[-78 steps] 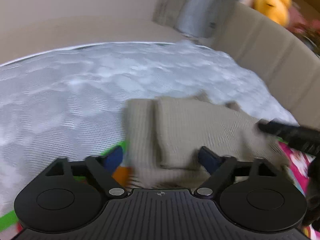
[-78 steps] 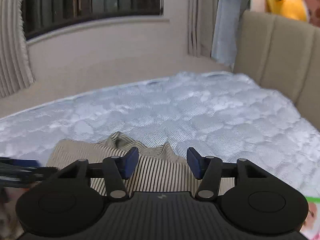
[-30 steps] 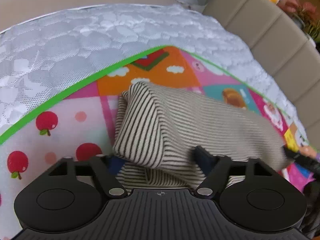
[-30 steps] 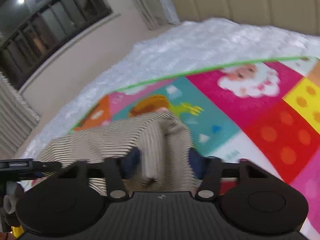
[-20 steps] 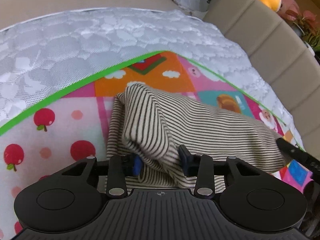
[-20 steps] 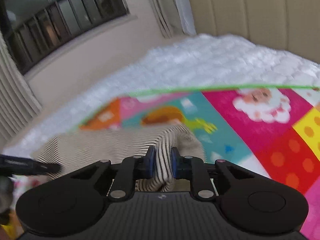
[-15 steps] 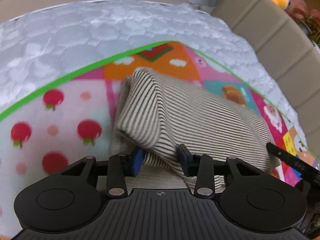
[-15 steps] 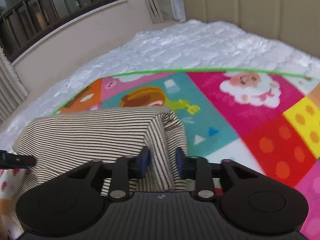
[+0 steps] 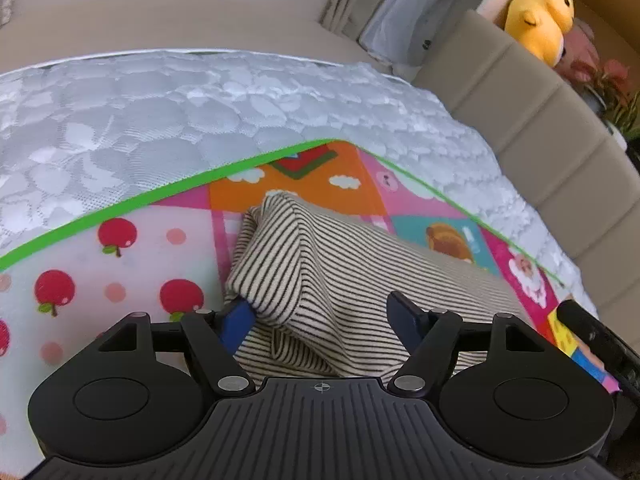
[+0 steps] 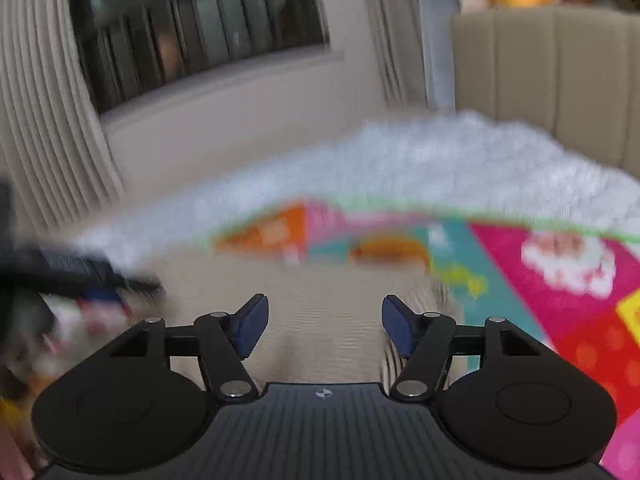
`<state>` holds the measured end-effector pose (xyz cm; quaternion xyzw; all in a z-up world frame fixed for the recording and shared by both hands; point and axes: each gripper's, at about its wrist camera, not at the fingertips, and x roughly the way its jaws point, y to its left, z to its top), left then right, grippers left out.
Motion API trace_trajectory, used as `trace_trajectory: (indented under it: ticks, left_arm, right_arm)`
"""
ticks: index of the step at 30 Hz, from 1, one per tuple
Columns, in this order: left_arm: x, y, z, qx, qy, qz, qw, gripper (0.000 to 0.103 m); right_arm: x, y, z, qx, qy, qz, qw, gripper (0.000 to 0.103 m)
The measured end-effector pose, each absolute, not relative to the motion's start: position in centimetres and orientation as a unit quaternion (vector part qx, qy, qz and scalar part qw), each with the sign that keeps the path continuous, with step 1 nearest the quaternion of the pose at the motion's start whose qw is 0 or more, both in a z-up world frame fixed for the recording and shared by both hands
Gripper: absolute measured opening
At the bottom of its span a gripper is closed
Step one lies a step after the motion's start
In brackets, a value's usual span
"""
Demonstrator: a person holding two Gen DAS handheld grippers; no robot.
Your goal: Fold clothes
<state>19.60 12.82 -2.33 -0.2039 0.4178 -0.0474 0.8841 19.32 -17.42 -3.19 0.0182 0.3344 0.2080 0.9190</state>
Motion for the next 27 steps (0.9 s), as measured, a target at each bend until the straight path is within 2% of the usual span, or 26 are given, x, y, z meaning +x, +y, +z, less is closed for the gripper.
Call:
trace_trajectory:
  ticks: [3, 5, 7, 11, 20, 27]
  left_arm:
    - [19.9, 12.7, -2.9, -0.195, 0.428, -0.044, 0.881, 0.076]
    - [20.0, 12.8, -3.3, -0.191, 0.433, -0.043, 0.88, 0.076]
    - [20.1, 13.0, -3.5, -0.192, 0.436, -0.043, 0.878, 0.076]
    - [20.1, 12.7, -3.6, -0.179, 0.438, -0.043, 0.88, 0.076]
    - [20.1, 12.2, -3.6, -0.164, 0.441, -0.045, 0.881, 0.081]
    - [20.0, 12.0, -3.7, -0.16, 0.444, -0.044, 0.881, 0.084]
  right_arm:
    - [20.4, -17.4, -5.7, 0.004, 0.379, 0.198, 0.904, 0.068]
    - [20.6, -17.5, -5.5, 0.026, 0.383, 0.211, 0.899, 0.088]
    - [21.0, -17.5, -5.6, 0.05, 0.396, 0.229, 0.888, 0.103]
    - [20.6, -16.5, -5.9, 0.014, 0.4, 0.237, 0.885, 0.103]
    - [20.9, -16.2, -6.2, 0.025, 0.42, 0.233, 0.877, 0.103]
    - [20.4, -15.9, -6.0, 0.008, 0.405, 0.232, 0.884, 0.103]
